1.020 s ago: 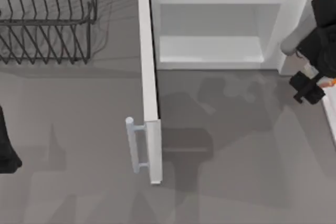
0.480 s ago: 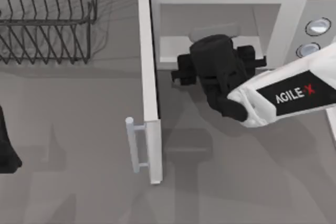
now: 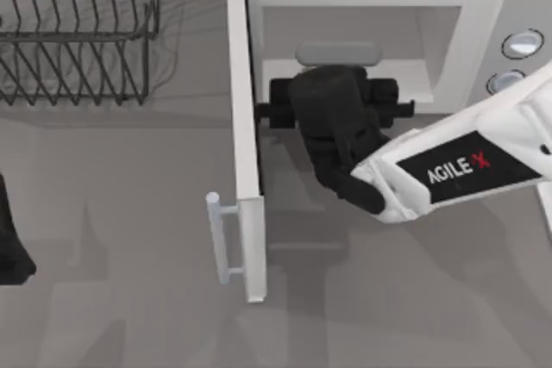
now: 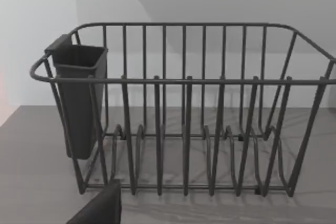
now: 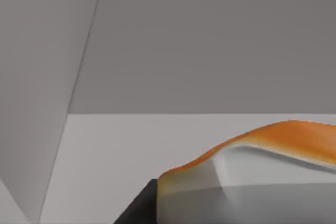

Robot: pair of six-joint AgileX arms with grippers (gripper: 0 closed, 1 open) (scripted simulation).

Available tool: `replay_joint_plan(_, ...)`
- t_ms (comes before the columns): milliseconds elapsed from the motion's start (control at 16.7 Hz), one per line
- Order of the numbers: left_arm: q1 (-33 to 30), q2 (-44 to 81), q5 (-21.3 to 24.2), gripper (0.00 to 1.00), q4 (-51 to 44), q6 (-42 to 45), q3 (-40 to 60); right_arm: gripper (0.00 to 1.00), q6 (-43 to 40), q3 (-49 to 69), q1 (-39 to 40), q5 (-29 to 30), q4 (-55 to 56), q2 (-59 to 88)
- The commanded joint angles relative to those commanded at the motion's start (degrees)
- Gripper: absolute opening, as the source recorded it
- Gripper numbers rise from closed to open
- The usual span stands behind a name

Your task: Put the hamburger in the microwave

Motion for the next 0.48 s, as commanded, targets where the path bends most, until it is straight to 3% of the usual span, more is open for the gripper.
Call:
replay_joint_plan(240, 0.0, 0.0, 0.0, 1.00, 0.0, 0.0, 0.0, 0.00, -0.2, 1.7, -0.7, -0.5, -0.9, 1.3)
replay_joint_plan(480, 0.0, 0.0, 0.0, 1.00, 0.0, 0.0, 0.0, 0.00, -1.3, 12.1, -2.7, -2.3, -4.2, 7.4)
